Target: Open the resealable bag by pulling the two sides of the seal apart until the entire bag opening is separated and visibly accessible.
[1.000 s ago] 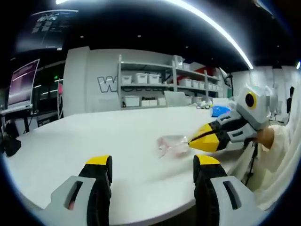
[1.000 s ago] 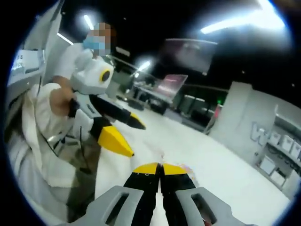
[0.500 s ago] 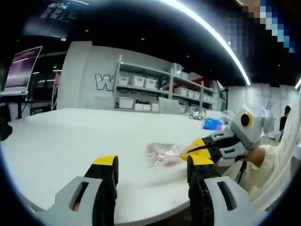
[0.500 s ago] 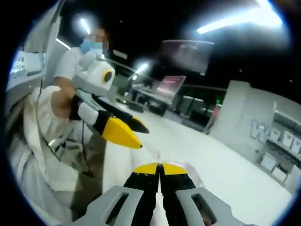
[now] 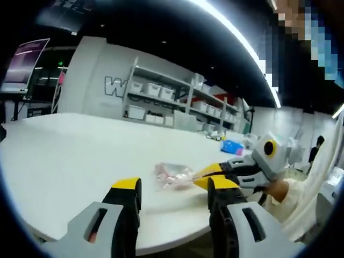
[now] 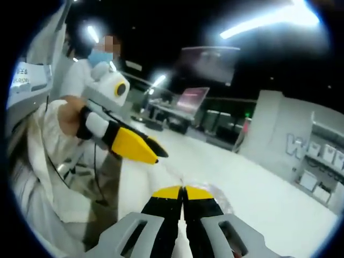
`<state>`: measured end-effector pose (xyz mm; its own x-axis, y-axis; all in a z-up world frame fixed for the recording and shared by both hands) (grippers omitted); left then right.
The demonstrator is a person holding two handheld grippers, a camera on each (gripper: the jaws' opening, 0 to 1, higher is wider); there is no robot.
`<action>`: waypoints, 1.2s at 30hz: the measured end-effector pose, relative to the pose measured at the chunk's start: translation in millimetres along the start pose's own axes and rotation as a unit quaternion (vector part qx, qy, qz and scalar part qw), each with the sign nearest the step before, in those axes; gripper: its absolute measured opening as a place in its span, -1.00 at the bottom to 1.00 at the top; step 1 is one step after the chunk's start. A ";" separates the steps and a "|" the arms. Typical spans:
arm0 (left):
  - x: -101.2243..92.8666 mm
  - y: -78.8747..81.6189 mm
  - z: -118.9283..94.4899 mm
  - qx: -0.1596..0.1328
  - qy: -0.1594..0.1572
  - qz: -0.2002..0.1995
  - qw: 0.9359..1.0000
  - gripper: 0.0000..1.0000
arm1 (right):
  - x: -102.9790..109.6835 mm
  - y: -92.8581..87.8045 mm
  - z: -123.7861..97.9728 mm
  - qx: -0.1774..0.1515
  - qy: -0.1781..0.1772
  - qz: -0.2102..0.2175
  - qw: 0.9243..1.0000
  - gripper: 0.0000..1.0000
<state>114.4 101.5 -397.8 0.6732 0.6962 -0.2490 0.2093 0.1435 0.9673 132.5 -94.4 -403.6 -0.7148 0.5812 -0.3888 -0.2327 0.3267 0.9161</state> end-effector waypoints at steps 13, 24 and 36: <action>-3.5 -8.4 1.5 0.022 -0.041 -0.090 0.995 -0.19 | -0.3 -0.8 -3.3 -0.012 -0.006 0.007 1.000 -1.00; -2.9 -9.2 6.6 -0.042 -0.105 -0.338 0.934 -0.31 | 1.0 0.7 -5.7 -0.023 -0.010 0.001 1.000 -1.00; 6.1 -17.3 -3.0 -0.038 -0.093 -0.387 0.917 -0.60 | 5.3 2.6 -2.6 -0.025 -0.010 -0.012 1.000 -1.00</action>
<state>112.8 105.3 -416.0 0.4550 0.2338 -0.8592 0.6299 0.5975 0.4962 126.4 -92.4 -403.0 -0.6951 0.5891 -0.4121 -0.2831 0.3027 0.9101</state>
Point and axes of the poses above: the point that each gripper's makers call its tool centre point, and the gripper's own axes: z roughly forward along the fingers, x roughly to its left, y roughly out of its top, the point moved 10 cm from there along -z, roughly backward along the fingers, and after that the axes turned 3 degrees about -y, right-handed, at the moved point
